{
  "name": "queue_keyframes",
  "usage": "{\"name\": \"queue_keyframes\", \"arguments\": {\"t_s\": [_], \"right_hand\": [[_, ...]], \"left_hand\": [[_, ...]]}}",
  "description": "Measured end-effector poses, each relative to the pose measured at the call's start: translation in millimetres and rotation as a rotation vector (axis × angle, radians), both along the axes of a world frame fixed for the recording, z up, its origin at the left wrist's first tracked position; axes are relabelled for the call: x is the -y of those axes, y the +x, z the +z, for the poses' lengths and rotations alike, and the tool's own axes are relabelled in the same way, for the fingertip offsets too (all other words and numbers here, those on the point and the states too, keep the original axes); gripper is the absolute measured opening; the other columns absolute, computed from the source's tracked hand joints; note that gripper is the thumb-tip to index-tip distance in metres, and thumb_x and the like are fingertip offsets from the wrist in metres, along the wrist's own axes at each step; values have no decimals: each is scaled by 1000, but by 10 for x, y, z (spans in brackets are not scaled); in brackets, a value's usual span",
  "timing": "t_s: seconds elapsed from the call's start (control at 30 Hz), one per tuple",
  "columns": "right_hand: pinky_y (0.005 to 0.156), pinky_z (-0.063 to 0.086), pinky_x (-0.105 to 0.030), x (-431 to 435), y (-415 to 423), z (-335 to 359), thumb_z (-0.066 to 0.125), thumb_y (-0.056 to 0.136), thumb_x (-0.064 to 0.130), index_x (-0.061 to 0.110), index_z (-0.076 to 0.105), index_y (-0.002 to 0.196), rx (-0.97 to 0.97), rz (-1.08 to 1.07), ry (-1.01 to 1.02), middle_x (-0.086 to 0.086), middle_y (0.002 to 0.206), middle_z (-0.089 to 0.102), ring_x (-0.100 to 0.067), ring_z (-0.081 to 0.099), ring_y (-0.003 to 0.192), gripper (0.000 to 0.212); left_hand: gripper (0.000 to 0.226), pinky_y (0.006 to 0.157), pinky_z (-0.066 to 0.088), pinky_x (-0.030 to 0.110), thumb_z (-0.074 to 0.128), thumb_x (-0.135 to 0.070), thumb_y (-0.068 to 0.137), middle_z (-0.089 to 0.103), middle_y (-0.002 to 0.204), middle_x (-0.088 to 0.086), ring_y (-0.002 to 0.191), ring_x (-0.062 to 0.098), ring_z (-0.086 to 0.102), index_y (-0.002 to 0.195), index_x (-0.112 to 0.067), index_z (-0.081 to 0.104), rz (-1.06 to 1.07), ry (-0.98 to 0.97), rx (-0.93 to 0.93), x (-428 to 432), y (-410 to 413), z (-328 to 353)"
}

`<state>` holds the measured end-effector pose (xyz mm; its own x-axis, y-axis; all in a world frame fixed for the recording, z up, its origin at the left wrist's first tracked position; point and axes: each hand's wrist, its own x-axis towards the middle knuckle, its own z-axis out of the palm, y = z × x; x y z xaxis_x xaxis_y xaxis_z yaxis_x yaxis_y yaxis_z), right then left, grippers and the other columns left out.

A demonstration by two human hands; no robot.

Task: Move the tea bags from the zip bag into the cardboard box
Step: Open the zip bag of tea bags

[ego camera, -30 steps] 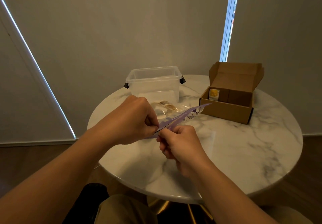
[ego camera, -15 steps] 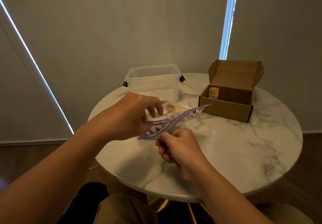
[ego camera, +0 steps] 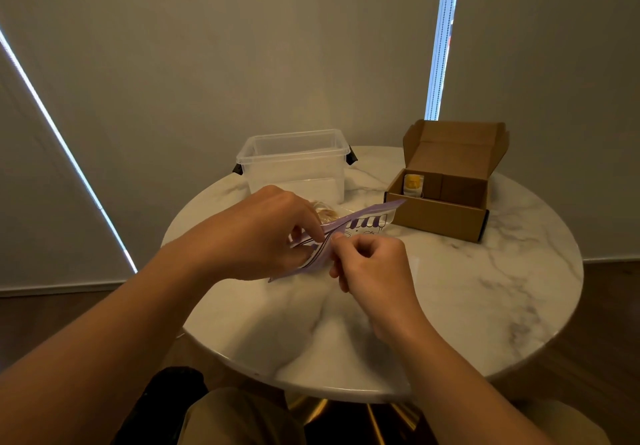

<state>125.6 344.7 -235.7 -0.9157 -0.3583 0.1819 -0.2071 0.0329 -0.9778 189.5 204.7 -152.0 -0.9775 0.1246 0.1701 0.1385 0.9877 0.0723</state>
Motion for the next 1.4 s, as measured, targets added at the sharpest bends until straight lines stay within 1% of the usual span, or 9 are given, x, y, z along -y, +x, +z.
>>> {"name": "queue_keyframes", "arguments": {"t_s": [0.37,0.53,0.6,0.7,0.83,0.97,1.1,1.23,1.4], "right_hand": [[59,47,-31,-37,-43,-121,58,88,16,5,68,62,82,-31,58,-5,53,64,-11,56,51,30],[58,48,-29,-44,-13,-188,57,92,23,6,71,72,171,-8,85,-8,62,67,-8,58,49,30],[60,49,-31,-57,-14,-195,56,93,25,10,72,74,177,23,103,-6,65,68,-10,59,54,29],[60,48,-32,-94,-36,-133,58,93,34,12,72,72,129,53,93,-5,64,68,-12,57,57,34],[56,44,-31,-143,-100,27,58,90,48,10,72,69,34,19,55,-4,60,67,-10,55,52,46],[53,43,-28,-162,-182,111,60,92,38,12,72,66,-41,-42,62,-3,58,66,-5,52,47,39],[53,45,-25,-164,-225,74,61,91,19,13,71,64,-66,-76,106,-1,57,65,-3,54,48,29],[54,46,-22,-188,-227,-38,60,90,16,11,69,63,-40,-91,109,-2,57,65,-5,56,49,29],[54,48,-25,-221,-214,-154,60,90,20,5,69,65,8,-88,115,-7,58,65,-8,55,49,30]], "left_hand": [[27,82,58,28,68,-8,90,72,115,-2,93,10,66,113,-19,75,165,20,-154,-4,-101,-48],[34,73,46,10,67,-5,90,68,124,-6,86,5,57,119,-23,72,172,30,-183,34,-69,-5],[40,74,44,8,65,-3,91,64,131,-10,101,8,61,123,-26,69,139,21,-149,20,-78,4],[52,84,52,17,62,2,90,58,138,-16,122,9,57,129,-33,65,61,-9,-93,22,-104,2],[68,92,54,27,61,5,87,47,146,-23,132,5,47,138,-39,55,-2,-106,-5,-13,-142,13],[79,94,52,35,58,7,83,41,149,-27,132,5,43,142,-45,48,-22,-141,54,-71,-170,25],[71,99,49,31,63,0,85,42,149,-23,133,5,43,144,-37,48,-8,-118,53,-55,-226,-19],[67,101,47,27,66,-6,88,41,150,-21,134,6,41,145,-35,46,16,-85,31,-5,-243,-30],[64,87,43,17,66,-6,90,41,151,-18,125,5,45,146,-31,46,41,-61,-3,16,-222,12]]}}
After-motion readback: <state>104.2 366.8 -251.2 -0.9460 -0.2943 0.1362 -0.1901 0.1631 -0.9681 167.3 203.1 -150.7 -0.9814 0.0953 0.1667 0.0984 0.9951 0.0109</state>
